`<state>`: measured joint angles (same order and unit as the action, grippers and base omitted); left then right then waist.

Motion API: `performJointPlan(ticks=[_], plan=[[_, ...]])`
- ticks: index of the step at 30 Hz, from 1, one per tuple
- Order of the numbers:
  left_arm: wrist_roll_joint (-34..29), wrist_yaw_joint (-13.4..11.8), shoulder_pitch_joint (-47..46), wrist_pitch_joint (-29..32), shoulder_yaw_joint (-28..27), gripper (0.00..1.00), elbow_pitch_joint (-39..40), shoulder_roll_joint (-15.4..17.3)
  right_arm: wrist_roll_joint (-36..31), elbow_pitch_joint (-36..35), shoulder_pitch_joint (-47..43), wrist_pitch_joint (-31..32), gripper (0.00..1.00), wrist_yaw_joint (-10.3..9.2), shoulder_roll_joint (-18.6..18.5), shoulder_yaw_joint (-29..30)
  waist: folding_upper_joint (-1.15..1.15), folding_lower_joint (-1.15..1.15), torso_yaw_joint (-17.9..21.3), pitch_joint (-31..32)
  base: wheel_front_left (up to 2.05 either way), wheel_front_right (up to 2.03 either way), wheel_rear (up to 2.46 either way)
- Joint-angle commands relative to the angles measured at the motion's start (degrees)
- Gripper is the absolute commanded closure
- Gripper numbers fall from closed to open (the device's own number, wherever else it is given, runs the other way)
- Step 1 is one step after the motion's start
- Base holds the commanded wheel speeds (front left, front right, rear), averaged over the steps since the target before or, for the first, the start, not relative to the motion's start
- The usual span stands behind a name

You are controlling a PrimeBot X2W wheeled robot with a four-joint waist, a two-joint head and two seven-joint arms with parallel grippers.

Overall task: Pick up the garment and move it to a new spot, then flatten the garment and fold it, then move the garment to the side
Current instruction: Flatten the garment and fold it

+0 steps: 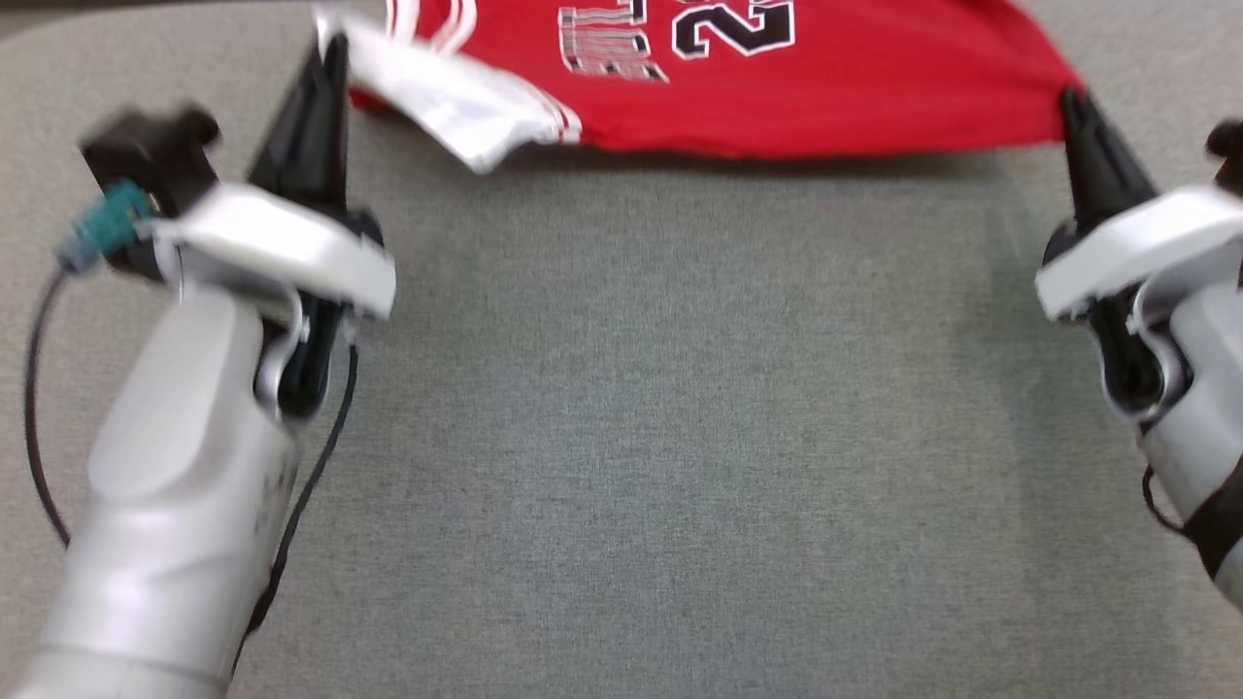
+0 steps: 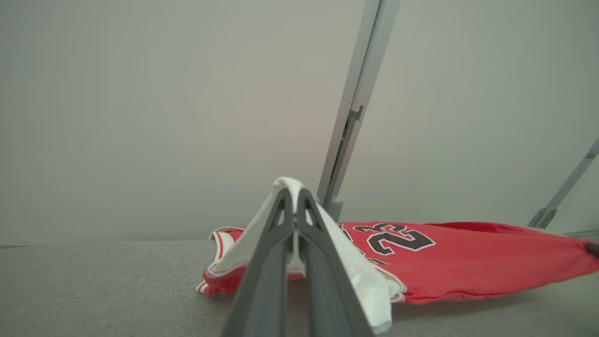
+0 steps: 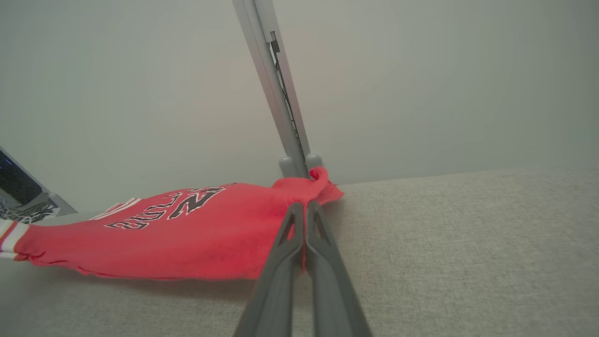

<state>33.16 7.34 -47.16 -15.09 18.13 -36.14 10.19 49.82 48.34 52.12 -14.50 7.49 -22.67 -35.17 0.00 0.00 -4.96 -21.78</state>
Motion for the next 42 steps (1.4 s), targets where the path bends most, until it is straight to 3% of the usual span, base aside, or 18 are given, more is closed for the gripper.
performJointPlan(ticks=[1,6,23,32,42], plan=[[-1.2,0.2,2.0,-0.1,1.0,1.0,0.4,1.4,0.6,0.3,-1.4,-0.3,1.0,0.01,-0.7,-1.0,0.0,0.0,0.3,3.1,0.0,0.0,0.0],[-4.4,0.2,10.2,0.0,9.1,1.0,0.1,5.8,3.8,2.5,-6.5,0.2,1.0,0.0,-1.2,-4.7,0.0,0.0,0.3,7.9,0.0,0.0,0.0],[6.3,0.2,21.7,1.4,22.5,1.0,0.4,14.1,8.9,4.1,-15.7,1.3,1.0,0.01,-2.8,-15.8,0.0,0.0,-1.1,18.6,0.0,0.0,0.0],[14.3,0.2,26.3,6.6,30.2,1.0,8.9,21.2,10.4,3.2,-19.1,5.7,1.0,0.0,-6.5,-23.3,0.0,0.0,-1.7,22.3,0.0,0.0,0.0],[24.6,0.2,27.9,13.7,38.9,1.0,23.3,30.2,15.4,-4.6,-19.6,15.2,1.0,0.0,-14.4,-30.5,0.0,0.0,-0.6,23.2,0.0,0.0,0.0]])
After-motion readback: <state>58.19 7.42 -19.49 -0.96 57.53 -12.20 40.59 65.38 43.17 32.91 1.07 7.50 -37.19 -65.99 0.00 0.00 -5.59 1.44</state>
